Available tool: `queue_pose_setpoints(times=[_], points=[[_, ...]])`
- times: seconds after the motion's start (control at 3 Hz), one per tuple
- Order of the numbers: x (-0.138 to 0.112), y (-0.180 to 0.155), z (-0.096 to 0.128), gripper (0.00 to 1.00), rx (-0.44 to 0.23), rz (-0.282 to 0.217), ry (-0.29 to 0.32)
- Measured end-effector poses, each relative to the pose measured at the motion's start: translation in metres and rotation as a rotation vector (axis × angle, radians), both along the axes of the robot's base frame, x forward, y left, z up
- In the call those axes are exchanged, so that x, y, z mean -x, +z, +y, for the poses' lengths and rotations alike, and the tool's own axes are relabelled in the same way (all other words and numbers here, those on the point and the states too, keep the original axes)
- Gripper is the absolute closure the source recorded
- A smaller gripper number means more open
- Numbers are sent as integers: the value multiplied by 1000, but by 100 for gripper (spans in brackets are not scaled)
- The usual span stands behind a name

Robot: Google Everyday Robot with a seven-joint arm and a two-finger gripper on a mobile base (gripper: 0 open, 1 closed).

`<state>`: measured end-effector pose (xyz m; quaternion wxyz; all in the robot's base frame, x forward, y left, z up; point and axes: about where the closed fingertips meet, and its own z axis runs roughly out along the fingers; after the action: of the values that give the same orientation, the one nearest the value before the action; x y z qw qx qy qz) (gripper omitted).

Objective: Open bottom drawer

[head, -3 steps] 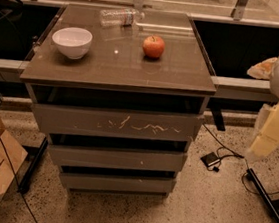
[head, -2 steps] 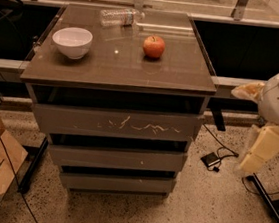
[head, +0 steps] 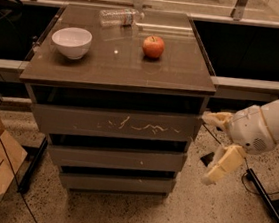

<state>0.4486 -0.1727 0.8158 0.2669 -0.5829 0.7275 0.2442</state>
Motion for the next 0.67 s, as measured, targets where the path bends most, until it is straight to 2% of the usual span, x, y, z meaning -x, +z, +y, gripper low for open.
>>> queue_pose_setpoints(times=[0.33, 0.67], points=[[-5, -17, 6, 0, -64, 45, -7], [-5, -17, 6, 0, -64, 45, -6]])
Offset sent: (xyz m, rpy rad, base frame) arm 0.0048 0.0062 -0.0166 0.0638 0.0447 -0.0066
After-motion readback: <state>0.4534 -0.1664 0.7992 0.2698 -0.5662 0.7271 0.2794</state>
